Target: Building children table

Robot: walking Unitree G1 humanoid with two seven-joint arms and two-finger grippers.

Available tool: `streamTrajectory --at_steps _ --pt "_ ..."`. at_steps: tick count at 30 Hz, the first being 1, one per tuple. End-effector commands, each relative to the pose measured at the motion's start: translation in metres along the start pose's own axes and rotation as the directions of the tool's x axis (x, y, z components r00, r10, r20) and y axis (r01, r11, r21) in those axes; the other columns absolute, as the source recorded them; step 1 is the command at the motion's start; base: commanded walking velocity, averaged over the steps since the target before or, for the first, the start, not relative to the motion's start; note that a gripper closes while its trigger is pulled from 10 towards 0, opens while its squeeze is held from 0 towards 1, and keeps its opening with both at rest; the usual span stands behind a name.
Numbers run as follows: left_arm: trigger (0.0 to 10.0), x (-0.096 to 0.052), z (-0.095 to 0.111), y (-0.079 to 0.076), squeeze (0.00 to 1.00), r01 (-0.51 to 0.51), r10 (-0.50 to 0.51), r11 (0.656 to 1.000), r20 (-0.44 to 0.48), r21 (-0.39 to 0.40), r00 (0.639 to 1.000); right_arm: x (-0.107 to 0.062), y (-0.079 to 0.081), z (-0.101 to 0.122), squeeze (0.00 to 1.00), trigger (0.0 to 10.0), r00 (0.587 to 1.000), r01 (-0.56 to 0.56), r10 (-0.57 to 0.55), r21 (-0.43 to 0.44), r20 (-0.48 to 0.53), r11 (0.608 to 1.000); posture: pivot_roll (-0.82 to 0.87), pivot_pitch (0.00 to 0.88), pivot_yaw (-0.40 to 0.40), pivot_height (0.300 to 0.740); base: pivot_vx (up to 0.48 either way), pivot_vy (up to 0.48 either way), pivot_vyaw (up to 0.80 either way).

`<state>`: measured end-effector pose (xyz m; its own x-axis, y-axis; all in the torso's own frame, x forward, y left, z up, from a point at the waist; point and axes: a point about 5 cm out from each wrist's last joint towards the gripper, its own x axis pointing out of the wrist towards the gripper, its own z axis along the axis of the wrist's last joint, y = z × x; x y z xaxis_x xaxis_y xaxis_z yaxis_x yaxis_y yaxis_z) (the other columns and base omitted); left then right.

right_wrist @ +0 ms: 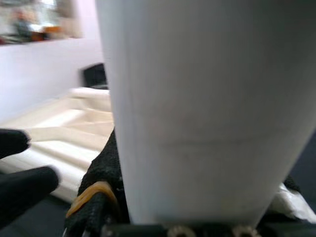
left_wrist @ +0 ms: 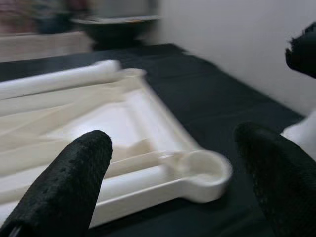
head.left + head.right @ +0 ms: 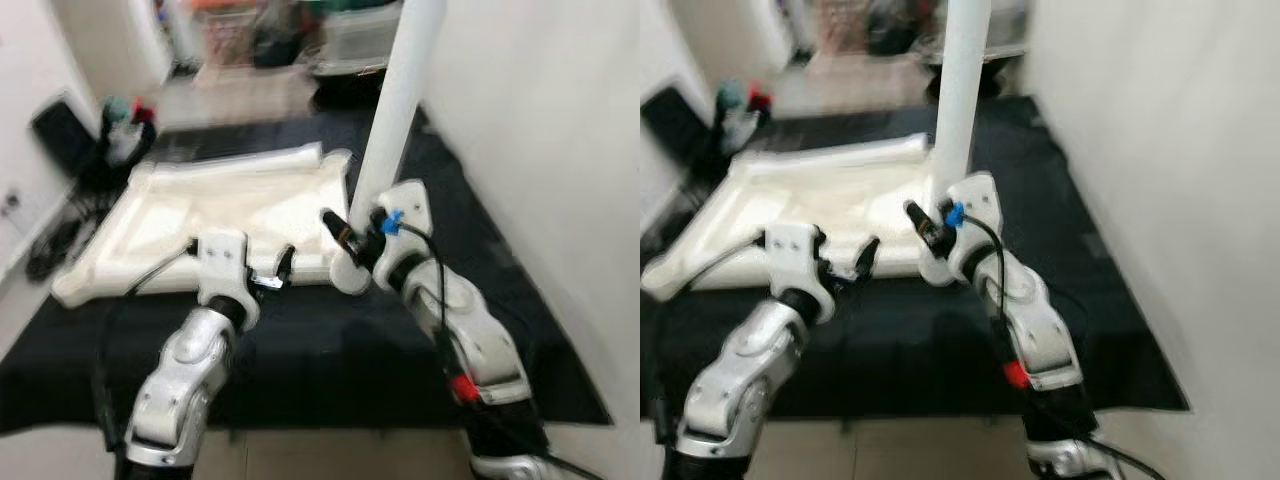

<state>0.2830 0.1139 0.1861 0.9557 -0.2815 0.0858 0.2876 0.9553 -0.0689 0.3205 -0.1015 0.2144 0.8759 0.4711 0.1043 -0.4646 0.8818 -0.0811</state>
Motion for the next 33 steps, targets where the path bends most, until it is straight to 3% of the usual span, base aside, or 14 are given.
streamTrajectory --at_steps 1,5,7,13,19,33 --pt "10.0 0.000 -0.002 0.002 0.00 -0.008 0.008 1.000 -0.015 0.000 1.000 0.000 0.003 0.002 0.00 10.0 1.000 -0.016 0.015 0.014 0.023 1.000 -0.07 0.060 0.039 0.740 0.262 0.000 0.00" --pt "10.0 0.000 -0.001 0.002 0.00 -0.006 0.006 1.000 -0.010 -0.003 1.000 -0.001 0.004 0.003 0.00 10.0 0.999 -0.039 0.040 -0.022 0.030 0.999 -0.07 0.059 0.038 0.740 0.263 0.000 0.20" --pt "10.0 0.000 0.000 0.001 0.00 -0.004 0.004 1.000 -0.007 -0.006 1.000 0.001 0.003 -0.002 0.00 10.0 1.000 -0.008 0.007 -0.049 -0.019 0.999 -0.08 0.061 0.040 0.740 0.266 0.000 0.00" --pt "10.0 -0.001 0.000 0.001 0.00 -0.005 0.005 1.000 -0.009 -0.008 1.000 0.000 0.001 -0.001 0.00 10.0 1.000 -0.008 0.008 -0.024 -0.016 1.000 -0.08 0.069 0.039 0.740 0.267 0.000 0.00" --pt "10.0 -0.002 0.000 0.000 0.00 -0.019 0.019 0.999 0.005 -0.034 1.000 -0.002 -0.004 -0.001 0.00 10.0 1.000 -0.008 0.007 -0.033 -0.025 0.999 -0.08 0.071 0.041 0.740 0.000 0.000 0.00" --pt "10.0 -0.013 -0.014 0.004 0.00 -0.035 0.035 0.999 -0.064 0.010 0.997 -0.005 -0.003 0.005 0.00 10.0 0.992 -0.119 0.117 -0.070 -0.037 0.990 -0.07 0.090 0.041 0.740 0.000 0.000 0.00"
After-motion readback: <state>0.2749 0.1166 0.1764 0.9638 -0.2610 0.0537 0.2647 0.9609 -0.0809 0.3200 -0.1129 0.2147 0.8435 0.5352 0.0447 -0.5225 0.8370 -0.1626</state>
